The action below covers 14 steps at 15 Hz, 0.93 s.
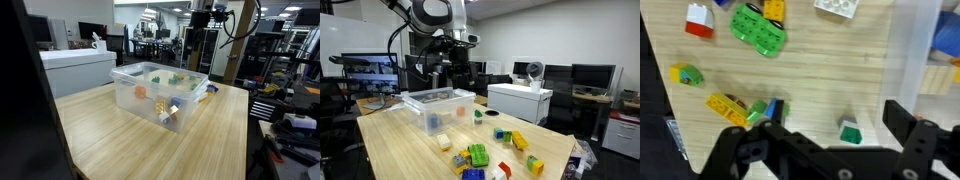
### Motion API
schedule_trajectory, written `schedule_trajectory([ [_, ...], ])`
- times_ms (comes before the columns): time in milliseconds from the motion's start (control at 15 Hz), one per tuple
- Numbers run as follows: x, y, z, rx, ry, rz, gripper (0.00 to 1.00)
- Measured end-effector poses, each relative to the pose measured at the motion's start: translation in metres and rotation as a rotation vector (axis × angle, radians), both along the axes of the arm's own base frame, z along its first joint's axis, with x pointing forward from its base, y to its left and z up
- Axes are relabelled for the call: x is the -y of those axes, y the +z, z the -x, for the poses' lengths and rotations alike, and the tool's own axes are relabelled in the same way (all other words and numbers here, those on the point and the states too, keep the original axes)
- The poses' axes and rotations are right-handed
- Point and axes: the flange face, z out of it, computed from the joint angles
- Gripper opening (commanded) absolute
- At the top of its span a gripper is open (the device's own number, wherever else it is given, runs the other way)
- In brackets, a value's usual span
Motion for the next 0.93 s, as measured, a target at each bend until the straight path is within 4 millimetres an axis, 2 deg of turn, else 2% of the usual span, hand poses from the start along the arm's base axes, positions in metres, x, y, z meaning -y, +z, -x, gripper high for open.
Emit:
schedule_trajectory([
  [267, 0.076, -0.026, 0.031, -0.045, -0.146, 0.065, 1.0],
  [400, 0.108, -0.041, 0.046, -0.066, -0.226, 0.092, 1.0],
  [533, 0.138, -0.068, 0.058, -0.081, -0.313, 0.109, 1.0],
  [667, 0.149, -0.085, 0.057, -0.082, -0.355, 0.119, 1.0],
  [933, 0.161, -0.132, 0.043, -0.078, -0.434, 0.143, 1.0],
])
